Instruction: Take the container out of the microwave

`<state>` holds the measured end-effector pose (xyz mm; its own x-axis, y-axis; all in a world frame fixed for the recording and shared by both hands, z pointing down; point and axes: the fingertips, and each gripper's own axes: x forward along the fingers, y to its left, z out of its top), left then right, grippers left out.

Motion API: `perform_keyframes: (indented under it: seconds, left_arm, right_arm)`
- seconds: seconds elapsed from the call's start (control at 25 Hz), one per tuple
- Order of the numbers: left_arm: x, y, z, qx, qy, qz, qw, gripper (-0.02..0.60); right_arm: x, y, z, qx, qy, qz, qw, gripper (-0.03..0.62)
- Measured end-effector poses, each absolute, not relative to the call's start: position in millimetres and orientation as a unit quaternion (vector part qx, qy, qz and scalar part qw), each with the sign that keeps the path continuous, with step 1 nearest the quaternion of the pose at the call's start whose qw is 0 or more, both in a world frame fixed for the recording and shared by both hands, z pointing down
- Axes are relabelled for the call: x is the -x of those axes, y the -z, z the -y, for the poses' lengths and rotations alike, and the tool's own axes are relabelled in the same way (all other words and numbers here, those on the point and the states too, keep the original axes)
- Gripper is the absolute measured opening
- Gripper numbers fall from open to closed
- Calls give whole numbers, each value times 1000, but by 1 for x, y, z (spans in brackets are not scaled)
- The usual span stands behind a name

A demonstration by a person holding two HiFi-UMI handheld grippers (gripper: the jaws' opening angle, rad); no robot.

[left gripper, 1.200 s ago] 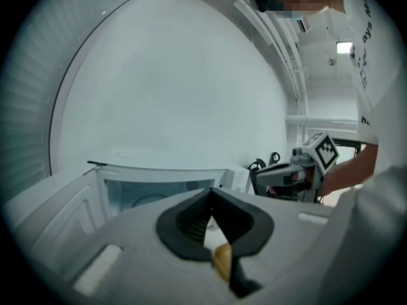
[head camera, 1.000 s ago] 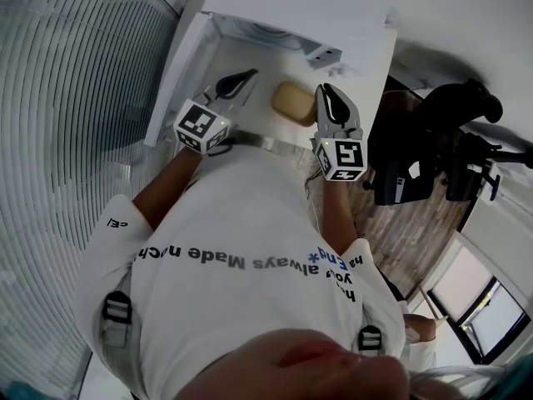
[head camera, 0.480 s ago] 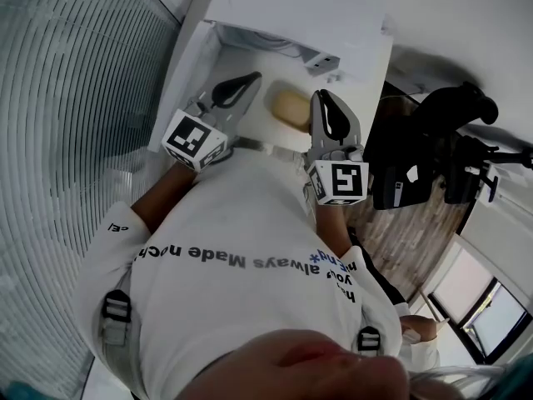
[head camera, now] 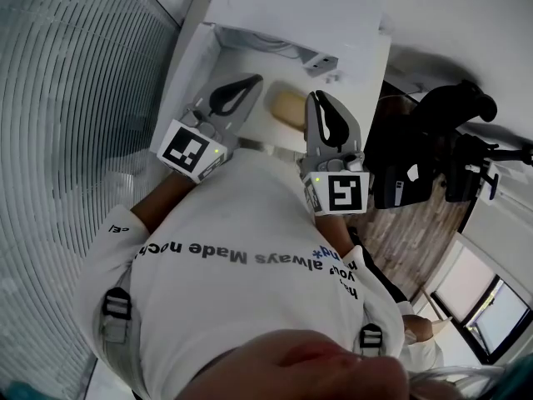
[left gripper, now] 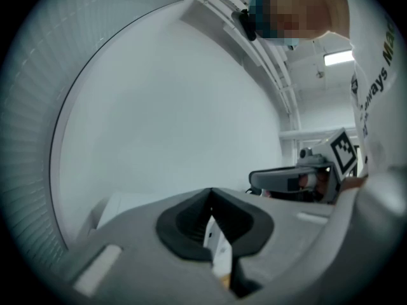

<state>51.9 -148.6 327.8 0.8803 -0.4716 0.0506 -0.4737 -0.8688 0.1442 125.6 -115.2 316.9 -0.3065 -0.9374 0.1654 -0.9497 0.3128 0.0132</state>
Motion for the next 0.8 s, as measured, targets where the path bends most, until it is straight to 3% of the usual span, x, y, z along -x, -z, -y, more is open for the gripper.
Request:
perform_keyframes:
  seconds: [0.8]
  left_arm:
    - [-54, -328, 141, -970, -9, 231, 77, 5]
  right_arm:
    - [-119, -315, 112, -584, -44, 808, 70, 25]
